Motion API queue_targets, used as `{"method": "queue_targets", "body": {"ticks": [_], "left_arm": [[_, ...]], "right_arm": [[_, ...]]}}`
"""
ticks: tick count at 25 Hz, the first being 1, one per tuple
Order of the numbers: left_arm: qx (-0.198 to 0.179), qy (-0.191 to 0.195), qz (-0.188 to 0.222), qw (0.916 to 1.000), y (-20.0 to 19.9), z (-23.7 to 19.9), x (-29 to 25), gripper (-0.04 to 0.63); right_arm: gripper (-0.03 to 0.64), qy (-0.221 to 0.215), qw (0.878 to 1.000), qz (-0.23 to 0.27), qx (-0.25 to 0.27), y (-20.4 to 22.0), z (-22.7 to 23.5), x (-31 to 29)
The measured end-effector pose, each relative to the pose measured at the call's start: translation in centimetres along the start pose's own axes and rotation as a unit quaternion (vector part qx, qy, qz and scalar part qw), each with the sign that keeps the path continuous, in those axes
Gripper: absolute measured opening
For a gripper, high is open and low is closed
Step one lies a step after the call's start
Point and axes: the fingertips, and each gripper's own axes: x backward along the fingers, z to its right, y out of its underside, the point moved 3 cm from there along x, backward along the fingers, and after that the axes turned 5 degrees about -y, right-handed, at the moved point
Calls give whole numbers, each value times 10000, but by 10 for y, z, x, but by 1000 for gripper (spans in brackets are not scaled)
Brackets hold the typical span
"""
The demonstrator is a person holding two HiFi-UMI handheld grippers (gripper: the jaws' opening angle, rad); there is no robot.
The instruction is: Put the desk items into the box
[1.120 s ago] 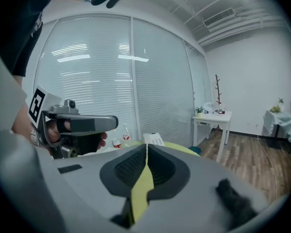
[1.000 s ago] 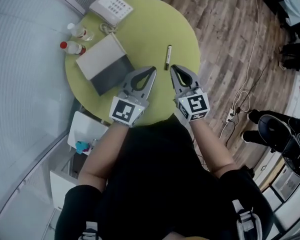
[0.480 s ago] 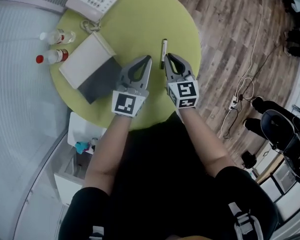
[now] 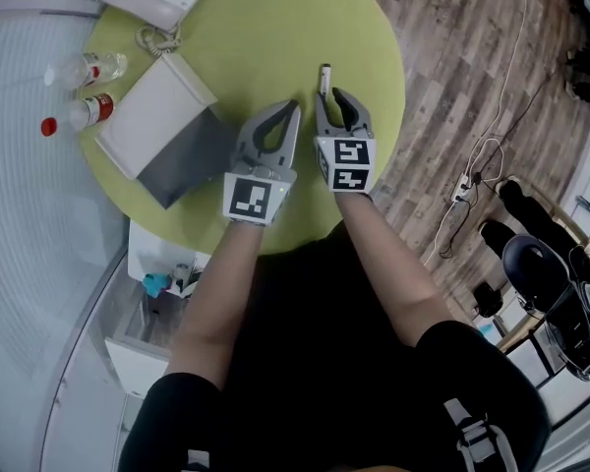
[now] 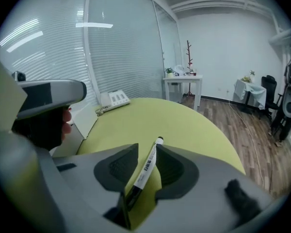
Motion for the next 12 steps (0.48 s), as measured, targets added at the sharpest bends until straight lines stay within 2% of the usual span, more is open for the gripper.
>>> {"method": "queue_targets", "body": {"ticks": [8, 12], "left_arm": [[101, -130, 16, 9999, 6, -6, 1, 9], [81, -169, 26, 9998, 6, -7, 5, 11]], "right_arm": [[124, 124, 9984, -537, -155, 24, 2, -23], [87, 227, 9975, -660, -130, 25, 4, -26]]}}
